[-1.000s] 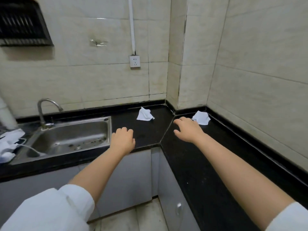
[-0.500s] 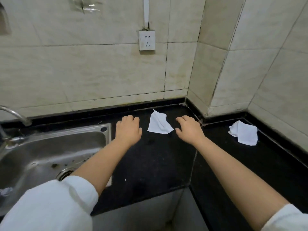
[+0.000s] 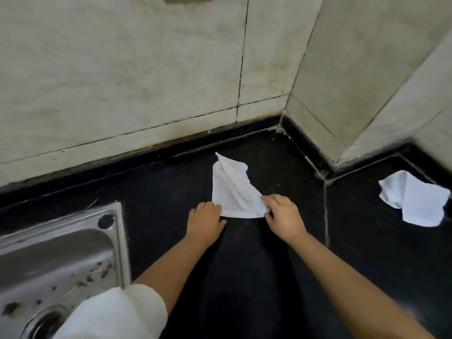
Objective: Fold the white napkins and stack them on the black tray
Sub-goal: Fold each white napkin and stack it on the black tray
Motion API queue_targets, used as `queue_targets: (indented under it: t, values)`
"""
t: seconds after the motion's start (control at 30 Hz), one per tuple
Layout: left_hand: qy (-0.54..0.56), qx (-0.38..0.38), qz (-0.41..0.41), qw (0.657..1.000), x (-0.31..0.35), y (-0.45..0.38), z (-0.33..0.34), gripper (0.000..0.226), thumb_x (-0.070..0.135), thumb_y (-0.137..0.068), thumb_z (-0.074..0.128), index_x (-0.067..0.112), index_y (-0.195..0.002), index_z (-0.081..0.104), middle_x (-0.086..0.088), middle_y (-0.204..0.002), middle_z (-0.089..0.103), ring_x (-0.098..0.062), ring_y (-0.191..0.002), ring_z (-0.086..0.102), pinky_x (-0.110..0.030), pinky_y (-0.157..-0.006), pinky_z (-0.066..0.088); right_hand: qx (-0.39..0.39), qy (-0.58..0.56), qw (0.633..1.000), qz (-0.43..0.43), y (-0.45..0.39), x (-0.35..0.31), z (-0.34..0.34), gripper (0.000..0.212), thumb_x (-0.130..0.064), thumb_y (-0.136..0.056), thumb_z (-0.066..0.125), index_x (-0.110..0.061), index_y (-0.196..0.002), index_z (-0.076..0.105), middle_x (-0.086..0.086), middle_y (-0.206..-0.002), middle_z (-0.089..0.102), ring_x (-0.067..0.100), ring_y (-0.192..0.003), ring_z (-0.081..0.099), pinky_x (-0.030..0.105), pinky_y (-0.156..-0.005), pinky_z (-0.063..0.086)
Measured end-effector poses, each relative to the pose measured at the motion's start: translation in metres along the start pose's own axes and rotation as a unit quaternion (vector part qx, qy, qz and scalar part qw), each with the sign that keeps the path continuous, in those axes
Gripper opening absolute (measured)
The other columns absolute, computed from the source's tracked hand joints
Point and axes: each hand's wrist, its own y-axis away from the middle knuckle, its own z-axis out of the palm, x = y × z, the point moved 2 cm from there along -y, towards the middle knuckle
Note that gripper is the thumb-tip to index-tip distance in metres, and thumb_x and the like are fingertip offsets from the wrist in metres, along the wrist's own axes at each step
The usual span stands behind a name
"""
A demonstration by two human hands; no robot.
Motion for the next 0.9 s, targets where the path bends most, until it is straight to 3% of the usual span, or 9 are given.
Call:
queue_targets:
  t: [0.1, 0.17, 0.23, 0.33, 0.53, 0.6, 0.73, 0.83, 0.9]
  values:
    - [0.017, 0.004, 0.016, 1.0, -0.009, -0.018, 0.007, 0.036, 0.036, -0.096, 0.041, 0.015, -0.123, 0.051, -0.002, -0.127, 0.049, -0.021, -0.12, 0.044, -0.032, -0.096, 0.039, 0.032, 0.021, 0.996, -0.085, -0.017, 0.007, 0.011, 0.035, 0.005, -0.05, 0.079, -0.009, -0.081, 0.072, 0.009, -0.084, 0.072, 0.031, -0.076, 0.069, 0.045, -0.067, 0.056]
    - [0.011, 0.0, 0.033, 0.999, -0.013, -0.027, 0.01, 0.033, 0.034, -0.096, 0.044, 0.016, -0.121, 0.056, -0.001, -0.122, 0.053, -0.02, -0.115, 0.047, -0.029, -0.092, 0.041, 0.015, 0.042, 0.99, -0.132, -0.02, 0.01, 0.016, 0.039, 0.002, -0.043, 0.081, -0.012, -0.078, 0.072, 0.005, -0.083, 0.073, 0.027, -0.074, 0.07, 0.04, -0.063, 0.056]
    - [-0.009, 0.038, 0.076, 0.996, -0.014, -0.033, 0.007, 0.018, 0.03, -0.081, 0.069, 0.018, -0.094, 0.07, 0.001, -0.095, 0.065, -0.016, -0.089, 0.06, -0.025, -0.071, 0.049, 0.004, 0.057, 0.984, -0.169, -0.021, 0.014, 0.019, 0.042, 0.0, -0.04, 0.075, -0.016, -0.079, 0.072, 0.001, -0.084, 0.073, 0.024, -0.074, 0.071, 0.036, -0.064, 0.056]
    - [-0.025, 0.05, 0.125, 0.991, -0.017, -0.033, 0.01, 0.033, 0.024, -0.038, 0.094, 0.023, -0.049, 0.062, 0.007, -0.05, 0.057, -0.007, -0.044, 0.054, -0.015, -0.037, 0.042, 0.002, 0.037, 0.983, -0.181, -0.022, 0.015, 0.02, 0.029, 0.0, -0.045, 0.069, -0.018, -0.068, 0.071, -0.005, -0.07, 0.07, 0.02, -0.064, 0.069, 0.035, -0.059, 0.056]
    - [0.006, 0.103, 0.182, 0.978, -0.02, 0.002, -0.036, 0.016, 0.017, -0.075, 0.065, 0.014, -0.059, 0.063, 0.002, -0.054, 0.061, -0.012, -0.047, 0.059, -0.016, -0.041, 0.043, 0.01, -0.073, 0.995, -0.063, -0.006, 0.015, -0.011, 0.019, 0.0, -0.084, 0.054, -0.002, -0.099, 0.067, 0.015, -0.101, 0.067, 0.03, -0.102, 0.056, 0.035, -0.095, 0.039]
    - [-0.029, 0.128, 0.204, 0.97, -0.021, 0.011, -0.055, 0.026, 0.025, -0.077, 0.046, 0.018, -0.06, 0.065, 0.007, -0.054, 0.06, -0.007, -0.046, 0.058, -0.012, -0.04, 0.041, 0.02, -0.07, 0.996, -0.051, 0.01, 0.012, -0.034, 0.018, -0.002, -0.086, 0.052, -0.002, -0.099, 0.065, 0.015, -0.1, 0.067, 0.029, -0.1, 0.056, 0.034, -0.094, 0.039]
    - [-0.029, 0.158, 0.295, 0.942, 0.021, 0.035, -0.104, 0.006, 0.011, -0.07, 0.072, 0.008, -0.071, 0.067, -0.005, -0.065, 0.065, -0.02, -0.058, 0.066, -0.021, -0.049, 0.051, 0.084, 0.008, 0.995, -0.062, 0.081, 0.016, -0.077, 0.018, -0.004, -0.074, 0.053, -0.007, -0.081, 0.069, 0.011, -0.072, 0.067, 0.031, -0.07, 0.063, 0.045, -0.072, 0.051]
    - [0.016, 0.151, 0.304, 0.941, 0.075, 0.051, -0.124, 0.024, 0.016, -0.094, 0.045, 0.003, -0.099, 0.064, -0.012, -0.097, 0.063, -0.028, -0.095, 0.062, -0.033, -0.079, 0.049, 0.107, 0.049, 0.992, 0.051, 0.147, 0.035, -0.105, 0.02, -0.006, -0.085, 0.05, -0.008, -0.094, 0.068, 0.01, -0.09, 0.065, 0.027, -0.092, 0.061, 0.048, -0.102, 0.034]
    - [0.058, 0.171, 0.363, 0.914, 0.116, 0.067, -0.13, 0.034, 0.022, -0.094, 0.037, 0.004, -0.09, 0.065, -0.013, -0.088, 0.064, -0.029, -0.084, 0.064, -0.028, -0.07, 0.046, 0.113, 0.046, 0.982, 0.145, 0.198, 0.055, -0.123, 0.021, -0.01, -0.09, 0.049, -0.01, -0.103, 0.065, 0.006, -0.102, 0.063, 0.019, -0.105, 0.056, 0.038, -0.111, 0.021]
